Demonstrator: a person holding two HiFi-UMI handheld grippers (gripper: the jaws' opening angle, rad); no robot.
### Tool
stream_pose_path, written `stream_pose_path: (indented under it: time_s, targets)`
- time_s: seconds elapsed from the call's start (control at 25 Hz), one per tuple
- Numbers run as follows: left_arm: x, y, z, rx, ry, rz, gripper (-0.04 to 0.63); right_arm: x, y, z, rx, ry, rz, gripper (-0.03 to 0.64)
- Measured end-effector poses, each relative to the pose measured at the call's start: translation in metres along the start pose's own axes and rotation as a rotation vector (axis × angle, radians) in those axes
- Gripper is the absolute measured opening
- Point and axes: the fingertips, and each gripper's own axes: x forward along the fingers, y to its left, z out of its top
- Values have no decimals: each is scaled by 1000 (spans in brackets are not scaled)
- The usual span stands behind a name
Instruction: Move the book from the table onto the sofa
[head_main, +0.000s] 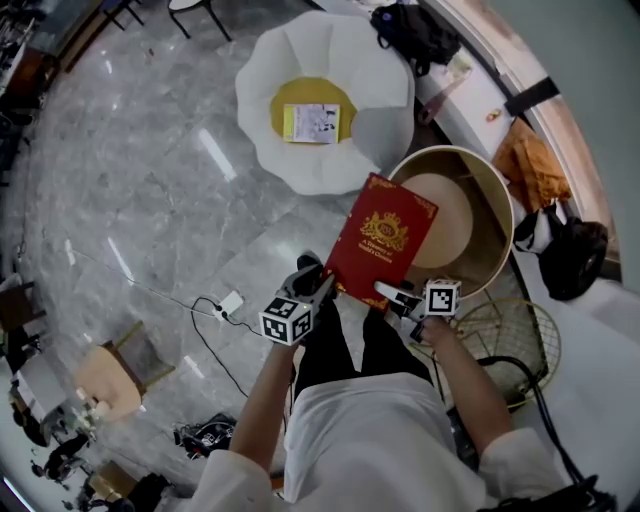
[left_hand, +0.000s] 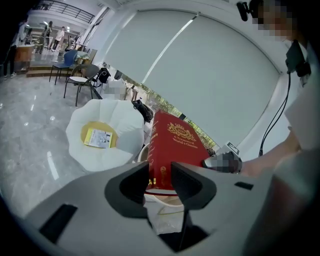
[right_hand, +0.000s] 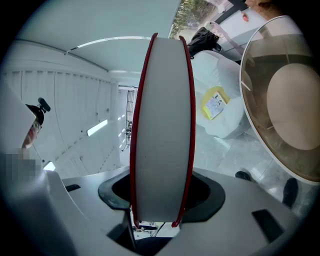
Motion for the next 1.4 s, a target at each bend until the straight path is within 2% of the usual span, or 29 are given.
stream_pose_path:
  time_s: [0.28, 0.44, 0.88, 1.16, 1.4]
  targets:
    - [-15, 42, 29, 27, 34, -31, 135, 49, 9, 15, 5, -25, -14, 253]
    - [-21, 71, 49, 31, 41, -43, 133, 84, 19, 28, 14, -40, 13, 253]
    - [-24, 143, 88, 39, 44, -71, 129, 158, 14, 65, 14, -40, 10, 253]
    - [-10, 179, 102, 7, 34, -44, 129, 189, 0, 94, 8, -6, 8, 254]
    - [17, 206, 103, -18, 29, 1, 126, 205, -29, 117, 23, 16, 10, 255]
